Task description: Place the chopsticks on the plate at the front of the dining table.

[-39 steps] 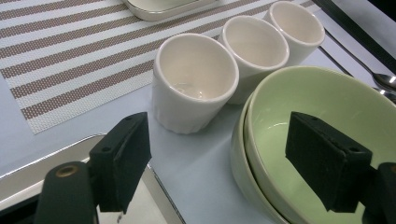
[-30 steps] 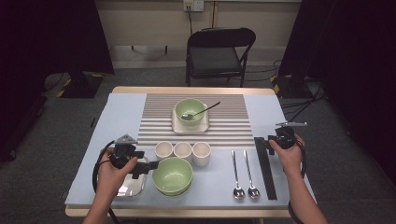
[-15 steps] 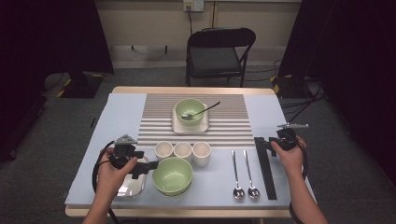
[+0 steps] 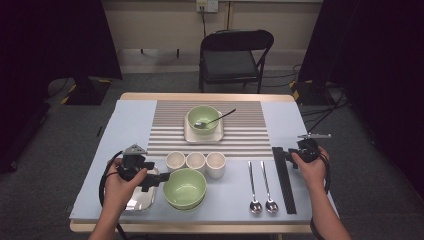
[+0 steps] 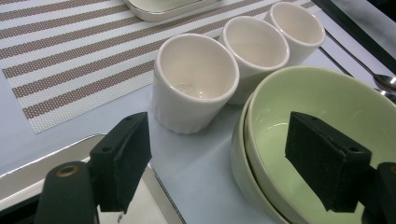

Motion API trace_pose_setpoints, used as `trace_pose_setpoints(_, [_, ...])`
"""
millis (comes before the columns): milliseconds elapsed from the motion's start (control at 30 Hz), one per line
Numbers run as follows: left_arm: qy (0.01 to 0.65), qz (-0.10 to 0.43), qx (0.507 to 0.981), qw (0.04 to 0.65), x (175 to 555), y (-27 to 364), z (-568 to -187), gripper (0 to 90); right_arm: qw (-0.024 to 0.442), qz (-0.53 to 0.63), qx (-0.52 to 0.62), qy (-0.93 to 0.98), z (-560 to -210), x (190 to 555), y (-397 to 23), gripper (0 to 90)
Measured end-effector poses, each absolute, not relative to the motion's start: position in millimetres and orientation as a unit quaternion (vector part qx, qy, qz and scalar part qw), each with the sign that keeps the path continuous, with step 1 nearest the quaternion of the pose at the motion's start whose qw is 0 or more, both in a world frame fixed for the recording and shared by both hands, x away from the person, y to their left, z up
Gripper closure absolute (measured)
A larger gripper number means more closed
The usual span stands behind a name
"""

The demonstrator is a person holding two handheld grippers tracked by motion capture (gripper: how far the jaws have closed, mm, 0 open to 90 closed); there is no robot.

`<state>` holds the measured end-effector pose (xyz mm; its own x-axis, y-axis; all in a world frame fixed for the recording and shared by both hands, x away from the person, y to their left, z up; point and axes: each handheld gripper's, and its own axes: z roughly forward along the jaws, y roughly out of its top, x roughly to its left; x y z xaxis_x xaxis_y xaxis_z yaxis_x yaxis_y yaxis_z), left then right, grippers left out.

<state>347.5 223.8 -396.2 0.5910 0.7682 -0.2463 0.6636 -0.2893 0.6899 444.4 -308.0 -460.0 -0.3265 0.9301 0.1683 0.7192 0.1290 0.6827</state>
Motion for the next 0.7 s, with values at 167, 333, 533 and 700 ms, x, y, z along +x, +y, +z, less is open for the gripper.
trace_pose_setpoints(167, [0.45,0.067,0.798,0.395,347.1,223.0,-396.3,22.2,0.155,0.345,0.56,0.737,-460.2,443.7,-308.8,57.0])
trace_pose_setpoints(333, [0.445,0.068,0.802,0.393,347.3,222.9,-395.9,22.2,0.156,0.341,0.559,0.74,-460.3,443.1,-308.6,61.8])
trace_pose_setpoints(533, [0.445,0.069,0.803,0.391,347.2,222.6,-396.0,22.2,0.158,0.336,0.56,0.741,-459.7,442.9,-308.5,65.5])
trace_pose_setpoints(700, [0.445,0.068,0.803,0.391,347.3,222.6,-396.2,22.2,0.159,0.329,0.56,0.743,-459.2,442.9,-308.6,69.2])
